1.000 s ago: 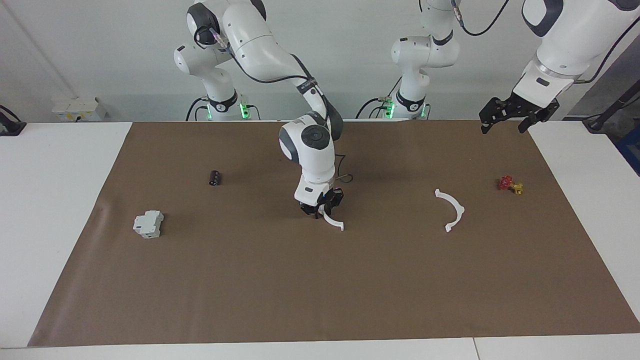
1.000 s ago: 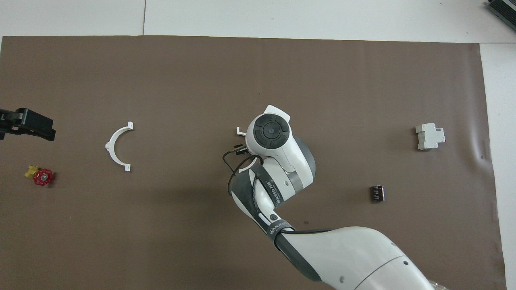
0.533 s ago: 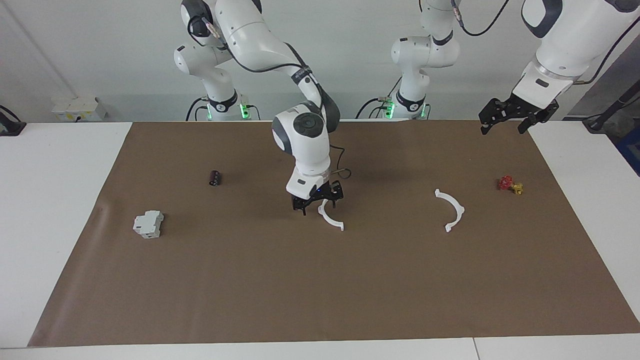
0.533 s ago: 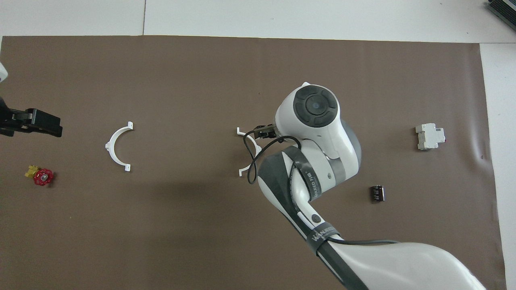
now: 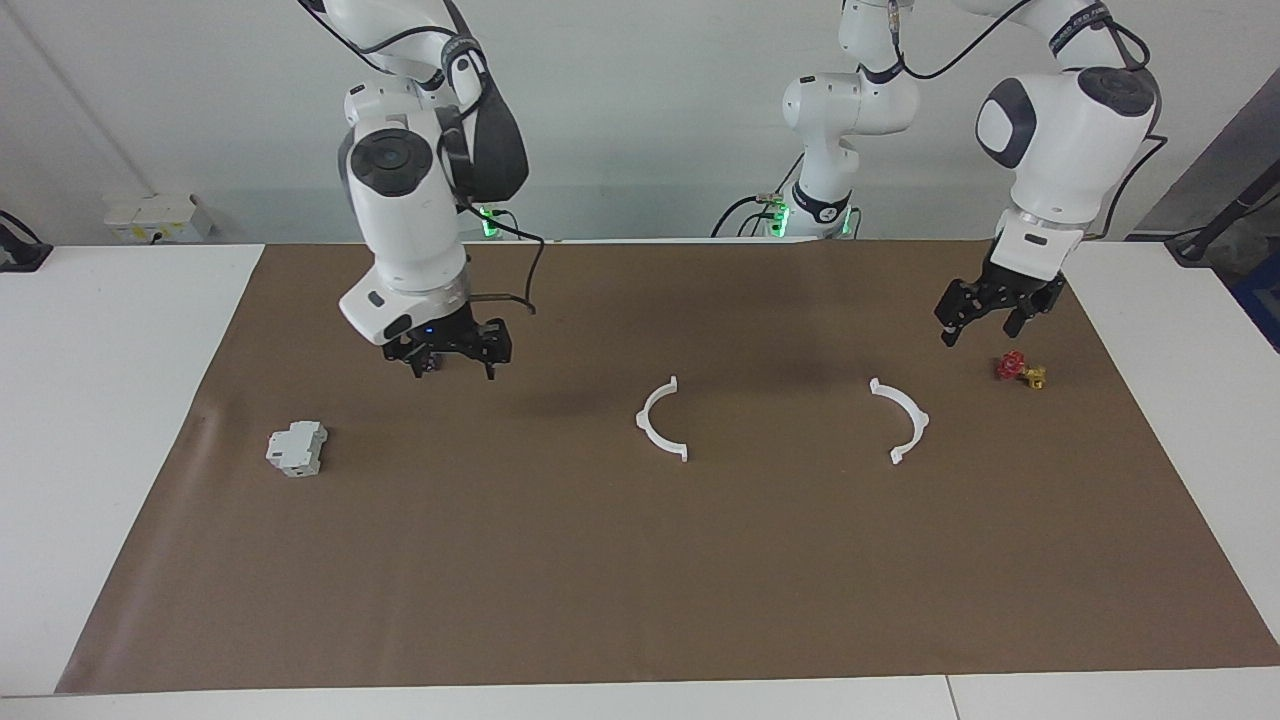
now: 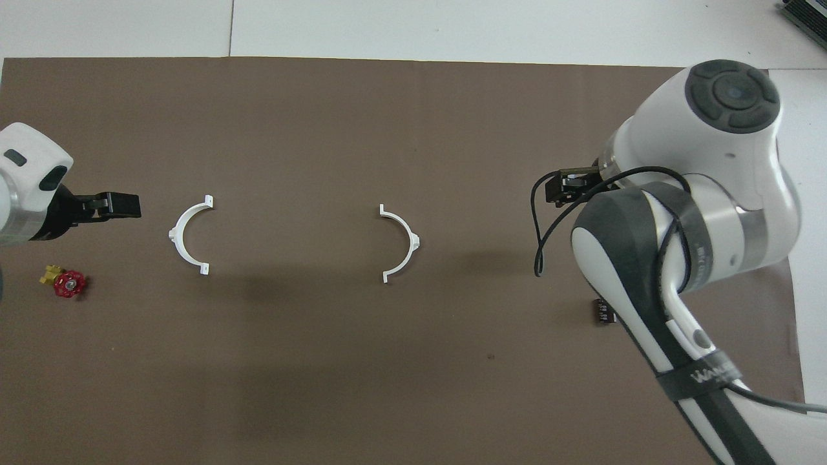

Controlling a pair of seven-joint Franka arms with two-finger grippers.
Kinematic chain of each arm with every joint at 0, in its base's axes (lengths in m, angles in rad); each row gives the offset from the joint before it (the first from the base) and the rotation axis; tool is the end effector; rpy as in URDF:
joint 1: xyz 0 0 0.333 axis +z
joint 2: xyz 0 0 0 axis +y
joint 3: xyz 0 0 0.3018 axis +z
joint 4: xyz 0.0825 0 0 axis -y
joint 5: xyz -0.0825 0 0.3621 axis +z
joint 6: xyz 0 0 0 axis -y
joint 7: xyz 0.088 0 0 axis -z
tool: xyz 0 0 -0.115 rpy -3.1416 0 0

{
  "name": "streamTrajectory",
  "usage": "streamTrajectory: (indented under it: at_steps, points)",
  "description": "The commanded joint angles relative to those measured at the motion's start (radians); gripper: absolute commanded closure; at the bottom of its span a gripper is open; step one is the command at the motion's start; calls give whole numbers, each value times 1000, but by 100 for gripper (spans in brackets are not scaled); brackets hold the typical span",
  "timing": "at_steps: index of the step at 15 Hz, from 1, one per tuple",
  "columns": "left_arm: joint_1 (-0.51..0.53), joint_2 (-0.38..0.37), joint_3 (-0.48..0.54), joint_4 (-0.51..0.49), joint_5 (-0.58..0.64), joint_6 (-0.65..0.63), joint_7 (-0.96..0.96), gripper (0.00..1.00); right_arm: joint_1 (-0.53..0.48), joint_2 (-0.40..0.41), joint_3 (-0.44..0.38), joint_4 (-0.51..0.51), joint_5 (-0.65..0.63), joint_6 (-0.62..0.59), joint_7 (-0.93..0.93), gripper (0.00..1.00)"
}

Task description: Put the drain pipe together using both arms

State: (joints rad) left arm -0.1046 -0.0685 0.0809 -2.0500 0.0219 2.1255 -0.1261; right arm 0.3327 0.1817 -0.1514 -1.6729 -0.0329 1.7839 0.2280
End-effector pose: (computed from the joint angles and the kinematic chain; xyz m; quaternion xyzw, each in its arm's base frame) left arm 0.5301 -0.0108 0.4695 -0.9963 -0.0461 -0.0722 0.0015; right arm 0.5758 0.1078 0.4731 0.9988 -0.0185 -0.0276 0.0360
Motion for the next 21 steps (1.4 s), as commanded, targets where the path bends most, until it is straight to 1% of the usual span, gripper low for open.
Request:
streamTrajectory:
  at_steps: [1,2,3,6,10,11,14,16,19,21]
  points:
    - [-7,64,2,-114,6,188,-35,0,-95,-37,15,-41,-18,-81,-97,0]
    - [2,64,2,-165,6,252,-32,0,-127,-42,13,-42,-21,-104,-134,0]
    - [6,61,2,-195,6,289,-24,0,-164,-48,13,-50,-22,-113,-168,0]
    - [22,65,2,-248,6,306,-18,0,-280,-79,13,-91,-25,-113,-329,0]
    - [20,67,2,-275,6,321,-35,0,-391,-110,15,-100,-27,-115,-446,0]
    - [20,75,2,-282,6,330,-53,0,-394,-116,15,-91,-27,-113,-438,0]
    - [-3,147,0,-274,6,424,-229,0,-380,-151,32,-82,-28,-109,-362,0]
    - [-33,168,0,-271,6,445,-240,0,-319,-165,39,-82,-31,-107,-284,0]
    - [-26,170,0,-265,6,447,-233,0,-250,-180,39,-79,-36,-109,-201,0]
    - [-23,170,2,-269,6,442,-221,0,-250,-182,39,-26,-36,-132,-205,0]
